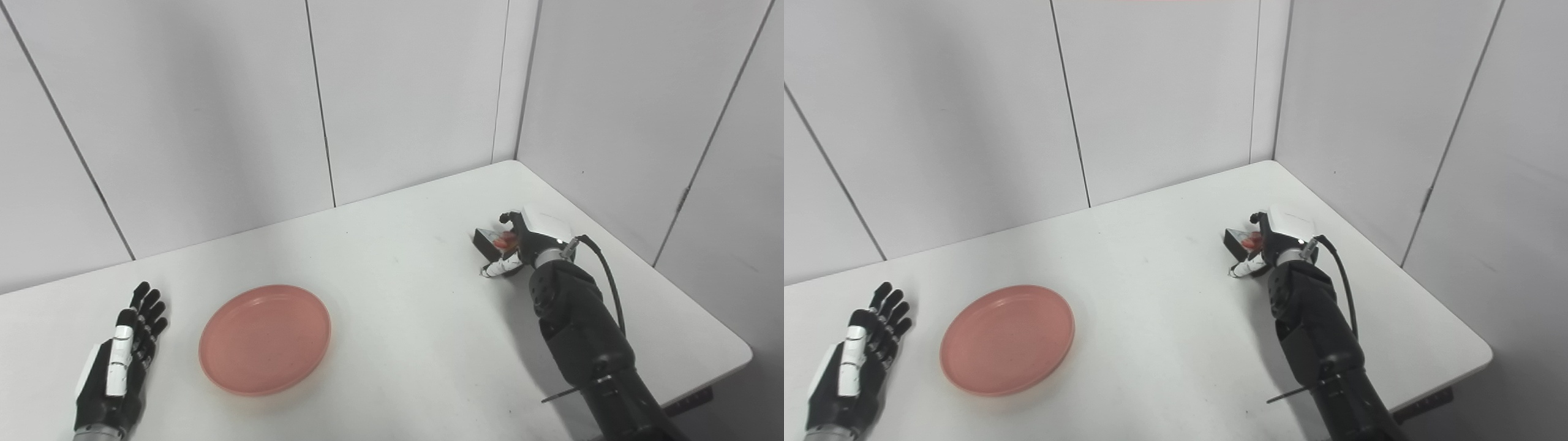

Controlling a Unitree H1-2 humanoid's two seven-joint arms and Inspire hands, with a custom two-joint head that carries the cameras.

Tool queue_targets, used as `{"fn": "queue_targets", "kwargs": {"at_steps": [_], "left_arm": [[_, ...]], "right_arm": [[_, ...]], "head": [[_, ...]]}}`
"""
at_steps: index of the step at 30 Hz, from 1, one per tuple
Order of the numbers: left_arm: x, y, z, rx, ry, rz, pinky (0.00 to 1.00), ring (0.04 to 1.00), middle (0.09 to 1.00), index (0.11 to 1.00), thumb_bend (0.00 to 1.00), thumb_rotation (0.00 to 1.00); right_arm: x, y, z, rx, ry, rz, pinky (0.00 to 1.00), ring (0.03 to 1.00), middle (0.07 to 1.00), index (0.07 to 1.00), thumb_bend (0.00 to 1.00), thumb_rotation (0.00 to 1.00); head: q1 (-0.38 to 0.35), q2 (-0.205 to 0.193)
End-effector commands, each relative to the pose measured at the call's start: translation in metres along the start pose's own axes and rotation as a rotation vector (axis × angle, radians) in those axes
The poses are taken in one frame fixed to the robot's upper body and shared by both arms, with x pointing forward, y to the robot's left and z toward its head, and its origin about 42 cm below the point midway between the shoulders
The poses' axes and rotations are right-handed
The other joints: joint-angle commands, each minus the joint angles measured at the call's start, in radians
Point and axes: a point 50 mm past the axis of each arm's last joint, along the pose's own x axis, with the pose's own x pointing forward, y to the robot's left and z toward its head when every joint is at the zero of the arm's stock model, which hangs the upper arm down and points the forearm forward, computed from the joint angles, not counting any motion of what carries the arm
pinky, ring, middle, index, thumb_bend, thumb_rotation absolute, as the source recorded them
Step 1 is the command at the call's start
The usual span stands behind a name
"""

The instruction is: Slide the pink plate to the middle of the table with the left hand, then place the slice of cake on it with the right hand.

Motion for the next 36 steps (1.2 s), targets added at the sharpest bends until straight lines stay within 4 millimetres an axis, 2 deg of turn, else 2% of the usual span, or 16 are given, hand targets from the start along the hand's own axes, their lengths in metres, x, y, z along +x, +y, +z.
{"fn": "queue_targets", "kwargs": {"at_steps": [1, 6, 7, 9, 13, 19, 20, 21, 22, 23, 24, 27, 30, 32, 35, 36], "left_arm": [[-0.006, -0.005, -0.005, -0.008, -0.014, 0.004, 1.00, 1.000, 1.000, 1.000, 0.63, 1.00], [-0.006, -0.007, -0.005, -0.002, -0.014, 0.002, 1.00, 1.000, 1.000, 1.000, 0.64, 1.00], [-0.006, -0.007, -0.006, 0.001, -0.017, 0.004, 1.00, 1.000, 1.000, 1.000, 0.63, 1.00], [-0.006, -0.008, -0.006, -0.012, -0.014, -0.001, 1.00, 1.000, 1.000, 1.000, 0.64, 1.00], [-0.006, -0.012, -0.007, -0.020, -0.014, 0.012, 1.00, 1.000, 1.000, 1.000, 0.64, 1.00], [-0.005, -0.031, -0.004, -0.009, -0.012, -0.004, 1.00, 1.000, 1.000, 1.000, 0.69, 1.00], [-0.004, -0.034, -0.003, -0.011, -0.010, -0.006, 1.00, 1.000, 1.000, 1.000, 0.69, 1.00], [-0.004, -0.039, -0.002, -0.005, -0.012, -0.007, 1.00, 1.000, 1.000, 1.000, 0.68, 1.00], [-0.005, -0.041, -0.001, 0.001, -0.014, -0.006, 1.00, 1.000, 1.000, 1.000, 0.67, 1.00], [-0.005, -0.046, 0.000, 0.003, -0.016, -0.005, 1.00, 1.000, 1.000, 1.000, 0.66, 1.00], [-0.005, -0.048, 0.001, 0.005, -0.017, -0.003, 1.00, 1.000, 1.000, 1.000, 0.66, 1.00], [-0.004, -0.060, 0.002, -0.001, -0.013, 0.001, 1.00, 1.000, 1.000, 1.000, 0.65, 1.00], [-0.001, -0.072, 0.003, 0.002, -0.020, 0.013, 1.00, 1.000, 1.000, 1.000, 0.63, 1.00], [0.000, -0.078, 0.003, 0.005, -0.027, 0.021, 1.00, 1.000, 1.000, 1.000, 0.61, 1.00], [0.002, -0.085, 0.003, 0.000, -0.026, 0.020, 1.00, 1.000, 1.000, 1.000, 0.61, 1.00], [0.003, -0.087, 0.003, -0.003, -0.026, 0.019, 1.00, 1.000, 1.000, 1.000, 0.62, 1.00]], "right_arm": [[0.007, -0.017, 0.001, -0.002, -0.002, -0.060, 0.14, 0.213, 0.473, 0.740, 0.57, 0.00], [0.005, -0.018, 0.002, 0.027, -0.002, -0.125, 0.18, 0.277, 0.474, 0.653, 0.56, 0.00], [0.004, -0.019, 0.003, 0.041, -0.004, -0.136, 0.23, 0.328, 0.459, 0.590, 0.53, 0.00], [0.003, -0.021, 0.005, 0.068, -0.013, -0.163, 0.28, 0.367, 0.459, 0.547, 0.52, 0.00], [0.002, -0.027, 0.007, 0.101, -0.032, -0.203, 0.35, 0.414, 0.498, 0.507, 0.52, 0.00], [-0.002, -0.044, 0.009, 0.179, -0.092, -0.266, 0.29, 0.366, 0.460, 0.533, 0.51, 0.00], [-0.002, -0.046, 0.008, 0.184, -0.095, -0.268, 0.28, 0.360, 0.459, 0.538, 0.51, 0.00], [-0.004, -0.050, 0.011, 0.205, -0.114, -0.275, 0.27, 0.356, 0.459, 0.542, 0.51, 0.00], [-0.005, -0.053, 0.013, 0.220, -0.129, -0.280, 0.27, 0.353, 0.459, 0.544, 0.51, 0.00], [-0.007, -0.057, 0.015, 0.236, -0.152, -0.282, 0.25, 0.347, 0.456, 0.543, 0.51, 0.00], [-0.009, -0.059, 0.017, 0.246, -0.168, -0.282, 0.25, 0.346, 0.455, 0.543, 0.51, 0.00], [-0.014, -0.065, 0.022, 0.253, -0.219, -0.293, 0.23, 0.344, 0.452, 0.539, 0.51, 0.00], [-0.019, -0.067, 0.031, 0.258, -0.269, -0.294, 0.24, 0.346, 0.461, 0.541, 0.51, 0.00], [-0.023, -0.067, 0.037, 0.278, -0.314, -0.270, 0.21, 0.339, 0.453, 0.543, 0.51, 0.00], [-0.032, -0.062, 0.052, 0.296, -0.401, -0.243, 0.18, 0.380, 0.500, 0.490, 0.51, 0.00], [-0.035, -0.060, 0.057, 0.313, -0.431, -0.226, 0.19, 0.356, 0.476, 0.516, 0.51, 0.00]], "head": [[0.006, 0.001], [0.021, 0.006], [0.021, 0.006], [0.029, 0.008], [0.058, 0.016], [0.209, 0.043], [0.209, 0.043], [0.248, 0.045], [0.248, 0.045], [0.286, 0.049], [0.286, 0.049], [0.352, 0.054], [0.413, 0.063], [0.429, 0.066], [0.450, 0.073], [0.462, 0.075]]}}
